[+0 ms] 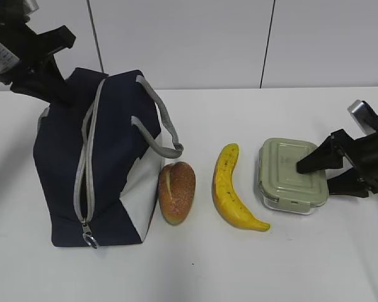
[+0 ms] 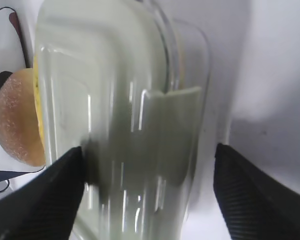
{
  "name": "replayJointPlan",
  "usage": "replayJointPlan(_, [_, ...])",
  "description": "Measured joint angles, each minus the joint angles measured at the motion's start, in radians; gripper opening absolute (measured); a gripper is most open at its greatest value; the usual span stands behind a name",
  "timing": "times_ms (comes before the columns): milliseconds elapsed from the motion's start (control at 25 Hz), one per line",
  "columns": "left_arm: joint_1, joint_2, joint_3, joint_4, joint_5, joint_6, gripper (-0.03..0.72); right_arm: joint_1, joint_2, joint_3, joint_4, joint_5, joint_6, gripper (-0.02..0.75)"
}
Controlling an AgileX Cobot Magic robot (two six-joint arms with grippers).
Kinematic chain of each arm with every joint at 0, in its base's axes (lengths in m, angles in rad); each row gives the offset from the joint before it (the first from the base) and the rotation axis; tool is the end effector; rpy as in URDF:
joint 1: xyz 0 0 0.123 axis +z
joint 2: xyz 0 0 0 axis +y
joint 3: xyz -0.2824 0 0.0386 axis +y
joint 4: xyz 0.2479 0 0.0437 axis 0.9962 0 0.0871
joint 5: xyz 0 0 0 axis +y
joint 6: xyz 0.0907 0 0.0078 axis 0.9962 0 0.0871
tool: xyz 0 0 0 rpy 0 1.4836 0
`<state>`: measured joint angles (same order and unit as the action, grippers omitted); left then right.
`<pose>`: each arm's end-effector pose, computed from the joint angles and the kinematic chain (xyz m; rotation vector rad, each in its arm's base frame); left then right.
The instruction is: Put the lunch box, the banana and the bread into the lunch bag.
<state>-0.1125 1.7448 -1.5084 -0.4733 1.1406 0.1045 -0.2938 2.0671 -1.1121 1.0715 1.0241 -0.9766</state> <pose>0.3581 -0.0784 0.3004 0.1091 2.7930 -0.6524 0.3542 -0.0358 0.1157 0.0828 2.6624 1.1514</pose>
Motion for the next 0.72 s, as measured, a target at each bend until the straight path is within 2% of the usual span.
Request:
replayJointPlan(240, [0.0,0.0,0.0,0.0,0.0,0.0,0.013,0.0,0.041,-0.001,0.06,0.044,-0.023,0.584])
replayJointPlan(360, [0.0,0.0,0.0,0.0,0.0,0.0,0.013,0.0,0.042,-0.001,0.067,0.05,-0.025,0.526])
replayJointPlan(520, [0.0,0.0,0.0,0.0,-0.001,0.0,0.013,0.0,0.042,-0.002,0.08,0.071,-0.027,0.377])
replayJointPlan(720, [0.0,0.0,0.0,0.0,-0.001,0.0,0.013,0.0,0.047,-0.002,0.117,0.079,-0.027,0.358])
